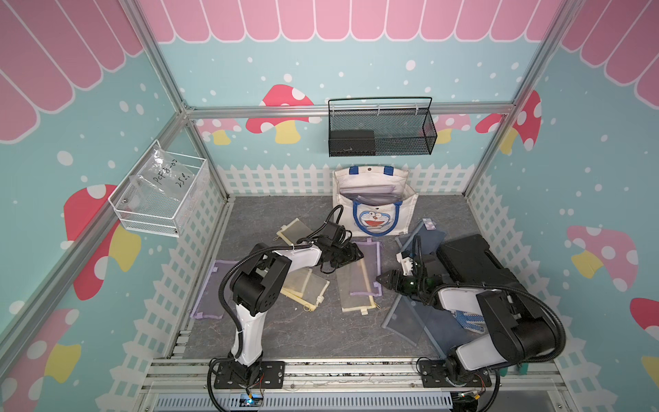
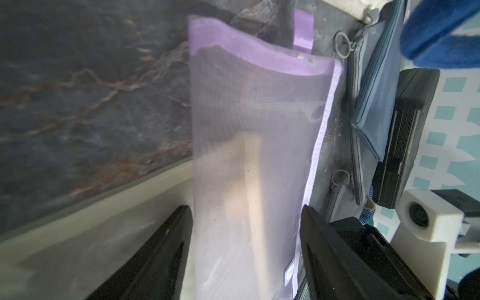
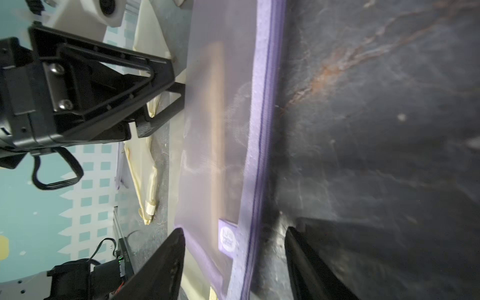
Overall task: Put the pencil pouch into the canvas bag
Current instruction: Pick up the pencil pouch.
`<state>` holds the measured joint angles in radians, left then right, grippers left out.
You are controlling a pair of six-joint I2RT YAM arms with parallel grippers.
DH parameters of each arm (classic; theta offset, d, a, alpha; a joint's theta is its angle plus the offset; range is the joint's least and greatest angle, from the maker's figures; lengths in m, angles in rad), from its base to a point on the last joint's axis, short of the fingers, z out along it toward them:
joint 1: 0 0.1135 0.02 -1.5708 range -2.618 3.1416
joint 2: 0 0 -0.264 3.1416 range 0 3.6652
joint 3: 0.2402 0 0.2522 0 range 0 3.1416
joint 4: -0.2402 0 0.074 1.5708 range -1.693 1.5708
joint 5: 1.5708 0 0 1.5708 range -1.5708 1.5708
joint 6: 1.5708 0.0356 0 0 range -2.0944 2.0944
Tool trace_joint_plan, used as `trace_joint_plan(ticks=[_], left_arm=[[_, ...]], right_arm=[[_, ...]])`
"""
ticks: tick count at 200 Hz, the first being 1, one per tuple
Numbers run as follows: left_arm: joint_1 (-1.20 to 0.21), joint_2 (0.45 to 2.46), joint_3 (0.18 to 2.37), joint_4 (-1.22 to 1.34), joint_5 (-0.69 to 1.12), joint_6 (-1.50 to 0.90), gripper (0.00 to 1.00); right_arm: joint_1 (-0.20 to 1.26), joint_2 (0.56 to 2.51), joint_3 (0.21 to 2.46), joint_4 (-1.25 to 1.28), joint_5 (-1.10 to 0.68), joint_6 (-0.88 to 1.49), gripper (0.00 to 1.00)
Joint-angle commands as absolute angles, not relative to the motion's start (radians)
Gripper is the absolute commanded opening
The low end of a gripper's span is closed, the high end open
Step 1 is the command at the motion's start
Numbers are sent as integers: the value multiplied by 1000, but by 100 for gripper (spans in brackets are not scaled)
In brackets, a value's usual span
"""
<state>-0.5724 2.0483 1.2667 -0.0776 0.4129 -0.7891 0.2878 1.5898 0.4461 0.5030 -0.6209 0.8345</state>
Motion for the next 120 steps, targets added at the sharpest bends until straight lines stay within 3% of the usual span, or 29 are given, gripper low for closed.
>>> trace_joint_plan(ticks=[1, 23, 45, 89, 120], left_arm=[[-595, 2089, 1253, -17, 436, -830, 63], [-613, 2083, 1220, 33, 440, -854, 54], [-617, 2055, 1155, 116, 445, -894, 39], [-620, 1991, 1085, 183, 469, -927, 17], [-623, 1924, 1057, 174, 477, -922, 13]], right_arm=[[280, 1684, 476, 662, -684, 877, 60], [279, 1732, 506, 675, -704, 879, 51], [279, 1721, 506, 657, -694, 862, 41], [279, 1660, 514, 574, -668, 810, 9], [279, 1563, 559, 428, -657, 720, 0]])
